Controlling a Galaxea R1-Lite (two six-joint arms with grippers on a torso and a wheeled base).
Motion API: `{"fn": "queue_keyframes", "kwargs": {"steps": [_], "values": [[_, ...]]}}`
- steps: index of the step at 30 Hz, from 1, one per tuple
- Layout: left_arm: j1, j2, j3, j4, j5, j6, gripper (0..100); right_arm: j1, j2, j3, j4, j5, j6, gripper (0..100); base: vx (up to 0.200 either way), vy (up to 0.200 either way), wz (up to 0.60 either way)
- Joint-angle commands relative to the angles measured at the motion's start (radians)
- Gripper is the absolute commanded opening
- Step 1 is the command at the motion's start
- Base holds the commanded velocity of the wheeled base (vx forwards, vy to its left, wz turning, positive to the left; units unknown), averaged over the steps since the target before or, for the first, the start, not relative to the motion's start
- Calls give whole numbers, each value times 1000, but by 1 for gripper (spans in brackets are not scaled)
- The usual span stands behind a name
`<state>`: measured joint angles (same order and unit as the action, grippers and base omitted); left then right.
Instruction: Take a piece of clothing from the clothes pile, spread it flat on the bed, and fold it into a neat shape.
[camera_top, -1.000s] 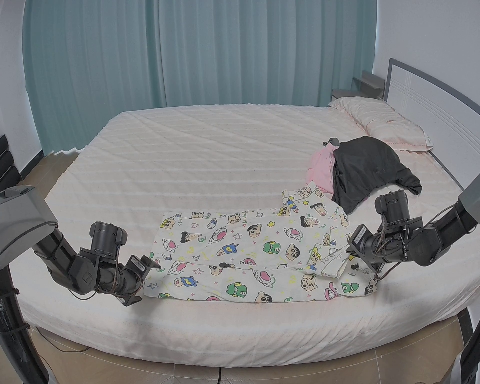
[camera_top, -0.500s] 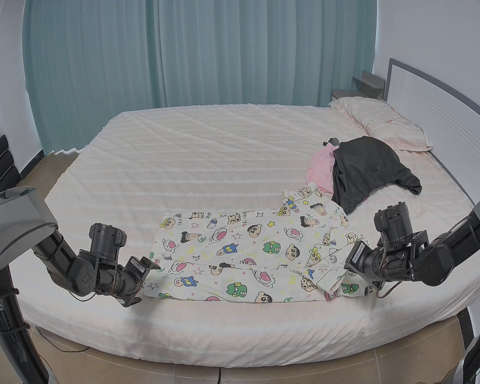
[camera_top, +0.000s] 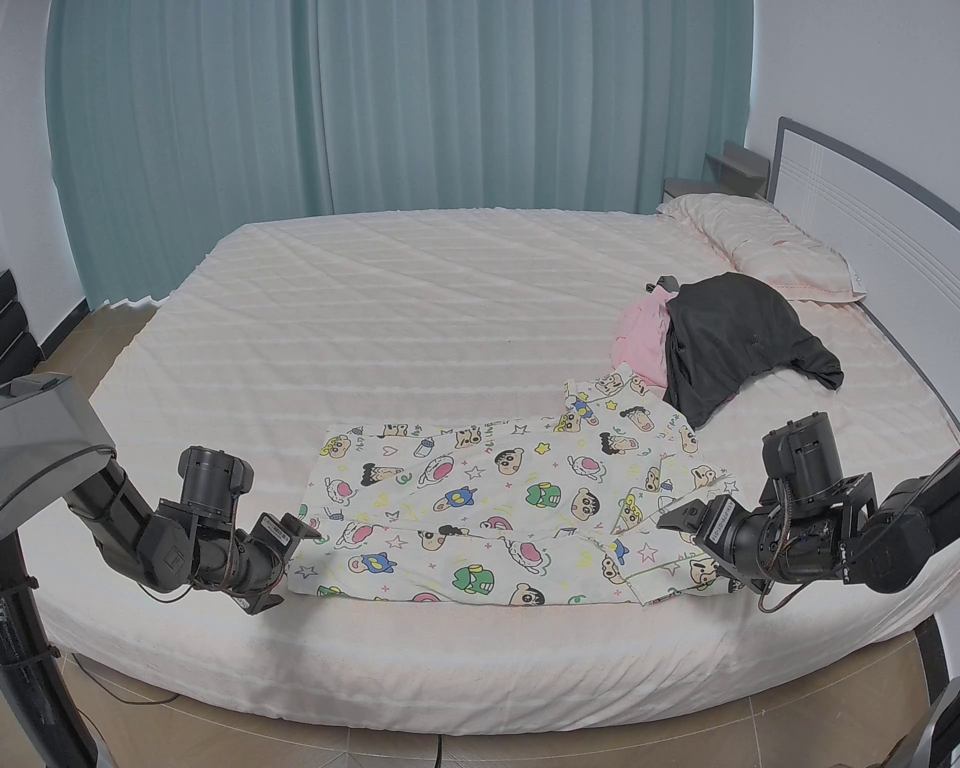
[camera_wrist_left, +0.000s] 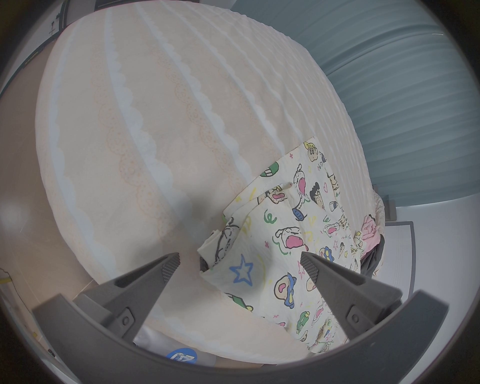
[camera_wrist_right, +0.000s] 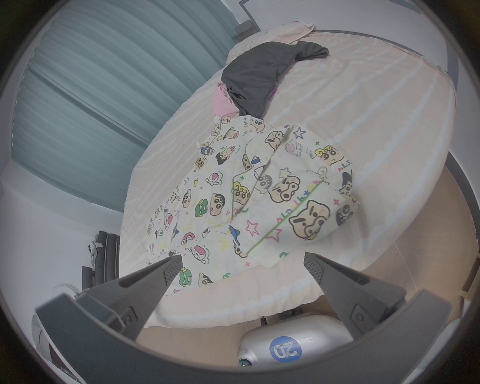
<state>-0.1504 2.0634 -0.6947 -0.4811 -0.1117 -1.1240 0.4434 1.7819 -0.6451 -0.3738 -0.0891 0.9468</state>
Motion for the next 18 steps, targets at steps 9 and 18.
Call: {"fn": "queue_keyframes", "kwargs": {"steps": [9, 18], "values": [[3, -5, 0, -1, 1, -7, 100, 64, 281, -251, 6, 31, 0, 100, 0, 0, 0], [3, -20, 35, -48, 3, -5, 100, 130, 478, -453, 29, 32, 3, 100, 0, 0, 0]]}}
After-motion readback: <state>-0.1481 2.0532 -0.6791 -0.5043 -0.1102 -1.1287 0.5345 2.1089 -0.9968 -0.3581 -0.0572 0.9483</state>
